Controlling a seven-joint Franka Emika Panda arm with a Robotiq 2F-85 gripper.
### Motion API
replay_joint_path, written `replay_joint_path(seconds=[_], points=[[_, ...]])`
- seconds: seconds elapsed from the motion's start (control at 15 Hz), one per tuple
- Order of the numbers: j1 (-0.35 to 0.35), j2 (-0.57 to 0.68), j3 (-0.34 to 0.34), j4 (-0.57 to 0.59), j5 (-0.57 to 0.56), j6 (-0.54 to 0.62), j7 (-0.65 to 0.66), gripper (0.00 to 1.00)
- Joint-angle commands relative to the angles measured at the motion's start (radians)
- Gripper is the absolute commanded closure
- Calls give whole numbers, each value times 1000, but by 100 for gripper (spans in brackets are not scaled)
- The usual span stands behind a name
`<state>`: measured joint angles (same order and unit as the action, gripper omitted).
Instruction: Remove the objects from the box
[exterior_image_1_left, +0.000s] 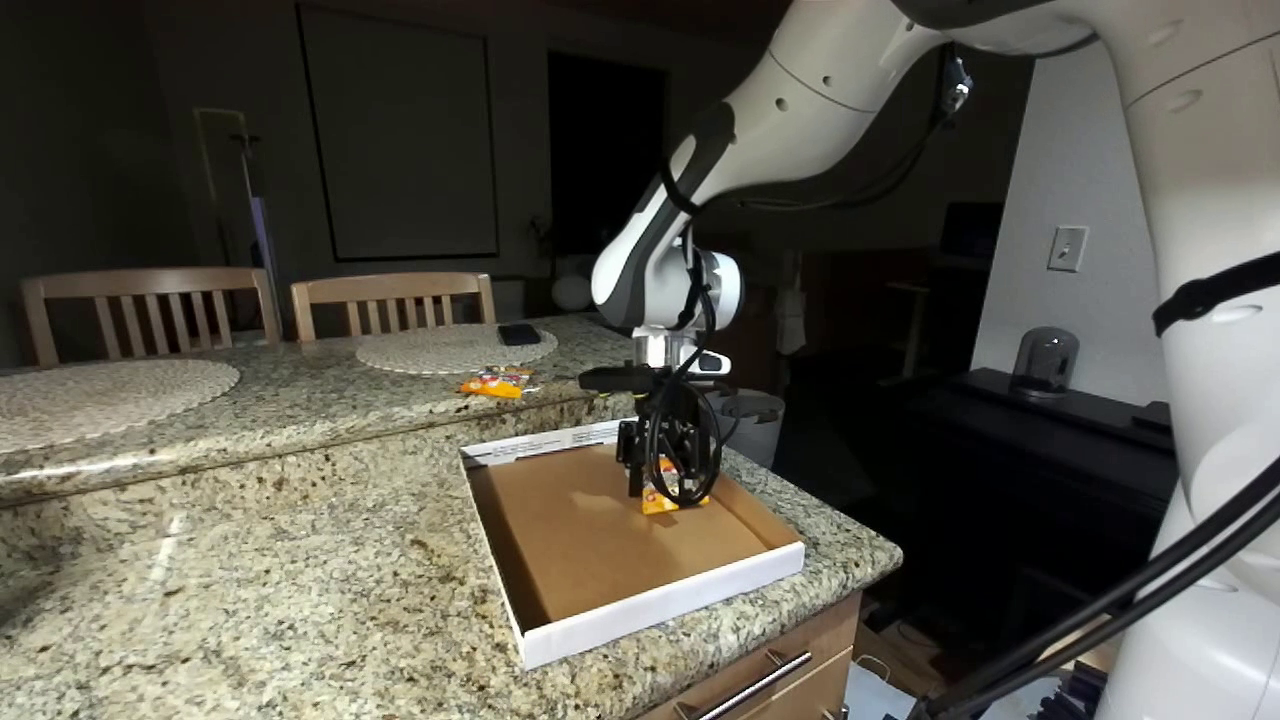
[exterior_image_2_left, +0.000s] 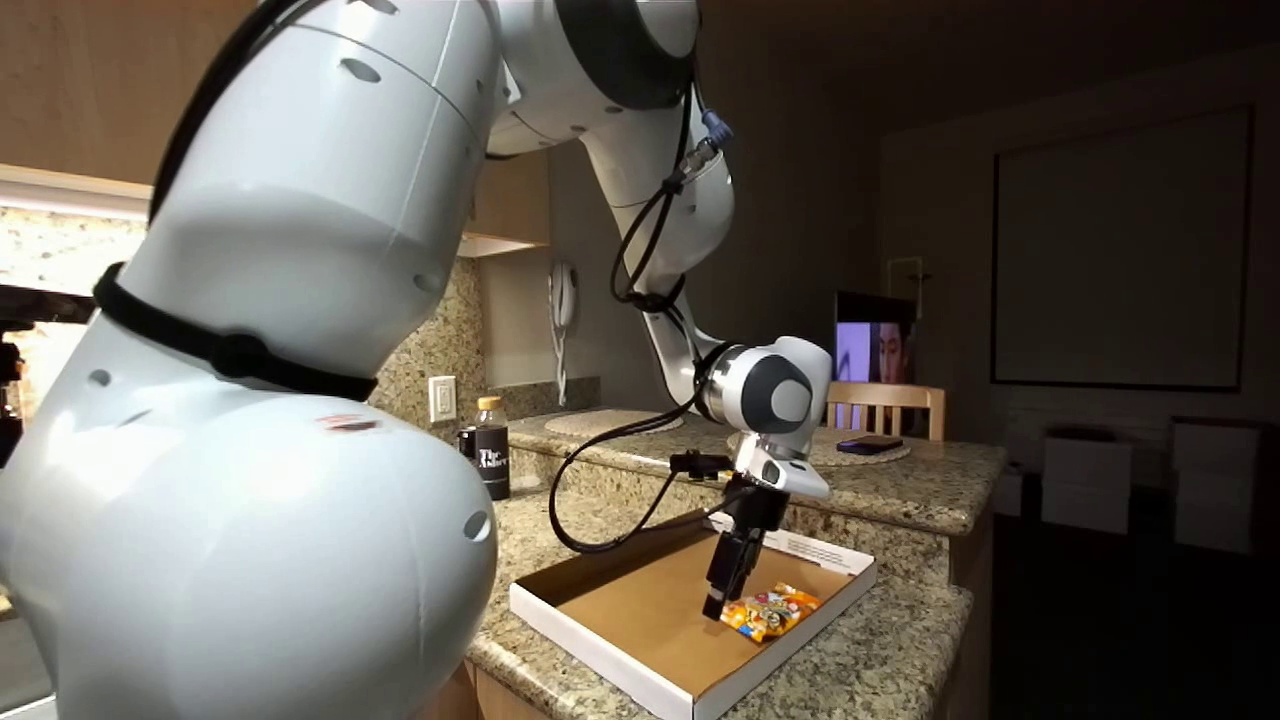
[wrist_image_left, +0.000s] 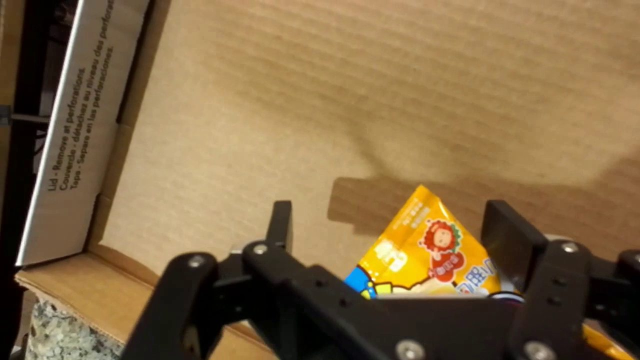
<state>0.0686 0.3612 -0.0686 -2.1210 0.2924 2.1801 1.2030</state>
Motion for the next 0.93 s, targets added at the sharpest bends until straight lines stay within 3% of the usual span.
replay_joint_path(seconds=[0.0,0.4,0.47,0.53,0.87], points=[[-3,-38,0,-59,-6,29,30,0],[-8,8,-4,-35,-5,32,29,0],[-10,5,-7,-38,-5,35,31,10],[-12,4,-10,-40,-4,39,33,26],[-11,5,-27,-41,-15,58,56,59]])
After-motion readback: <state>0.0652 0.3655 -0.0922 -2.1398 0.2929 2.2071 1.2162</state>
